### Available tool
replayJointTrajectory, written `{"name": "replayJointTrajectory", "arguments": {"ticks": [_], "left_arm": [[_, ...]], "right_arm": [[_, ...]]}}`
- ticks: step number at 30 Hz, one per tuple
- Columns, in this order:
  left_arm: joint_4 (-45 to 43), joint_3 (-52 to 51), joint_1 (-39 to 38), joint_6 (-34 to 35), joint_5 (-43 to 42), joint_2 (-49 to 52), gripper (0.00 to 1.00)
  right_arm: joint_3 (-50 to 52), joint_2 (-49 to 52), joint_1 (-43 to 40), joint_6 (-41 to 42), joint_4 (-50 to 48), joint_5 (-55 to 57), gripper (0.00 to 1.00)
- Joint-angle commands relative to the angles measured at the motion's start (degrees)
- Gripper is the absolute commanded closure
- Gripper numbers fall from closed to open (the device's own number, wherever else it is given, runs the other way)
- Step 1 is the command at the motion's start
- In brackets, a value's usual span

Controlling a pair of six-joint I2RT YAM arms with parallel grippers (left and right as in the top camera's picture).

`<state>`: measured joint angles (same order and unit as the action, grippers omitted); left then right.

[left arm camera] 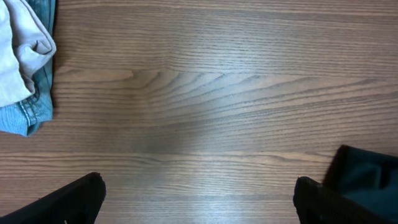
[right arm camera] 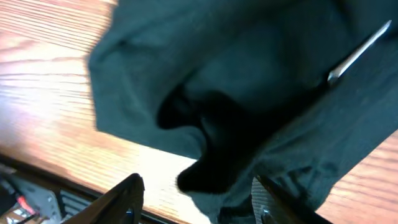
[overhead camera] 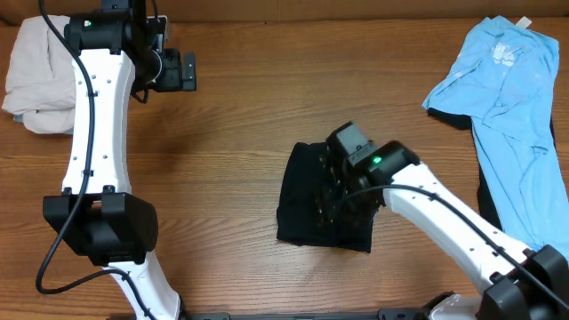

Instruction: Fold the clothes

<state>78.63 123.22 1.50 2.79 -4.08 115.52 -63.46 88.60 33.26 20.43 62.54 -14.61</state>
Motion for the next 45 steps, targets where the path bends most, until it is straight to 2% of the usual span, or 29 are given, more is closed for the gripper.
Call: {"name": "replayJointTrajectory", "arguments": {"ticks": [1, 3, 10, 20, 27, 33, 34, 37, 38, 40, 42, 44, 45], "left_arm": [[0.6, -0.3, 0.0, -0.9, -0.4, 0.7, 0.0], [0.7, -0.3, 0.0, -0.9, -0.4, 0.7, 0.0], [0.9, -0.3, 0.0, -0.9, -0.5, 0.7, 0.0], [1.3, -0.3, 0.0, -1.1, -0.4, 0.8, 0.0], [1.3, -2.4, -0.1, -1.4, -0.5, 1.0, 0.0], [-1.0, -7.8, -0.6, -1.6, -0.6, 1.0, 0.0], [-1.6, -8.8, -0.7, -1.6, -0.9, 1.0, 0.0], [-3.7, -11.8, -1.6, -3.7, -4.2, 1.0, 0.0], [-4.8, -13.2, -2.4, -4.2, -5.5, 1.0, 0.0], [-5.3, -13.8, -3.8, -4.6, -6.1, 1.0, 0.0], [-5.2, -13.9, -5.6, -5.5, -6.3, 1.0, 0.0], [-5.0, -13.9, -8.9, -6.8, -8.1, 1.0, 0.0], [-4.8, -14.0, -10.4, -7.3, -8.6, 1.0, 0.0]], "right_arm": [[2.9, 0.1, 1.3, 7.5, -1.0, 2.4, 0.44], [3.7, 0.1, 1.3, 8.4, -1.2, 2.8, 0.48], [4.0, 0.0, 1.3, 9.9, -0.5, 3.7, 0.96], [4.3, -1.5, -7.7, 9.2, 8.9, 4.0, 0.96], [9.2, -1.5, -14.9, 6.9, 8.2, 4.7, 0.96], [16.1, -1.5, -21.9, 4.6, 3.1, 2.3, 0.96], [16.2, -1.5, -22.6, 4.6, 2.6, 2.1, 0.91], [14.9, -1.5, -23.5, 4.6, 1.8, 1.4, 0.59], [12.9, -1.5, -23.8, 4.6, 1.8, 1.5, 0.35], [9.8, -1.5, -24.3, 4.6, 2.4, 1.5, 0.18], [6.4, -1.5, -25.0, 4.6, 3.4, 1.7, 0.11], [1.8, -1.5, -26.0, 3.3, 4.3, 1.7, 0.09], [-0.2, -1.5, -26.5, 3.3, 4.6, 1.7, 0.04]]}}
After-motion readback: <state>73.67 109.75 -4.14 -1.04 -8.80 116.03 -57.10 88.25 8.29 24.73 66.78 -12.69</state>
